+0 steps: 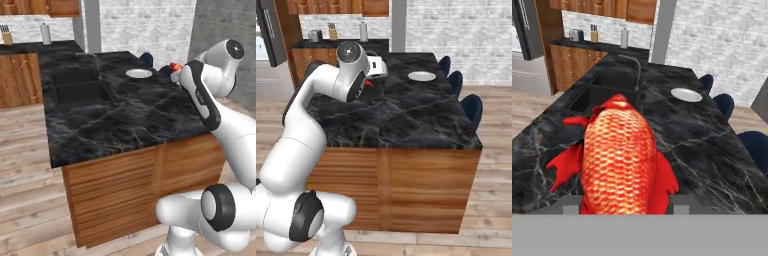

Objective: Take the cheese, fish, and bell pepper from the fridge and place them on the plate on the dining counter to create an appetizer plate.

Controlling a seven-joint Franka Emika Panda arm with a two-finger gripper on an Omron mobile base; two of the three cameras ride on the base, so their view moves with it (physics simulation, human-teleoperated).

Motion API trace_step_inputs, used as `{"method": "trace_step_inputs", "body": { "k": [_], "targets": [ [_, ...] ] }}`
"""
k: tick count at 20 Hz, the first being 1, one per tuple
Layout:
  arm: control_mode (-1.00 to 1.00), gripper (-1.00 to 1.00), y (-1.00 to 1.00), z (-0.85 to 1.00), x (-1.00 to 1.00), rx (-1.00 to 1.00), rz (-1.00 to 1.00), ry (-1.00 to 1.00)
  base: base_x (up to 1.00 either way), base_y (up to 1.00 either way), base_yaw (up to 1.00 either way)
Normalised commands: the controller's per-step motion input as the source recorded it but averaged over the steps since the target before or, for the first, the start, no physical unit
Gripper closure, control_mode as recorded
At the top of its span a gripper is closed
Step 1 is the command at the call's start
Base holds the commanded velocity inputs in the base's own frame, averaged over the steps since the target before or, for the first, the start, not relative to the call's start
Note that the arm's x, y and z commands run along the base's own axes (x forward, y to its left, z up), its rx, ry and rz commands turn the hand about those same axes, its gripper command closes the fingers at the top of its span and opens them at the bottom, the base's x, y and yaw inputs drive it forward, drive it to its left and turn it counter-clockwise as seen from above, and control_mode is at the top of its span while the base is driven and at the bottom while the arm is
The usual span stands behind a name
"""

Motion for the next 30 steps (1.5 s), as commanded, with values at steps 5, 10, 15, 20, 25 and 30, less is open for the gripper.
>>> {"method": "trace_step_inputs", "body": {
  "k": [5,10,15,20,25,30],
  "targets": [
    [1.00,1.00,0.00,0.00,0.00,0.00,0.00,0.00,0.00,-1.00,-0.11],
    [1.00,1.00,0.00,0.00,0.00,0.00,0.00,0.00,0.00,-1.00,-0.09],
    [1.00,1.00,0.00,0.00,0.00,0.00,0.00,0.00,0.04,-1.00,-0.07],
    [1.00,1.00,0.00,0.00,0.00,0.00,0.00,0.00,0.05,-1.00,-0.01],
    [1.00,1.00,0.00,0.00,0.00,0.00,0.00,0.00,0.18,-1.00,0.00],
    [1.00,1.00,0.00,0.00,0.00,0.00,0.00,0.00,0.83,-0.92,0.04]
  ]
}}
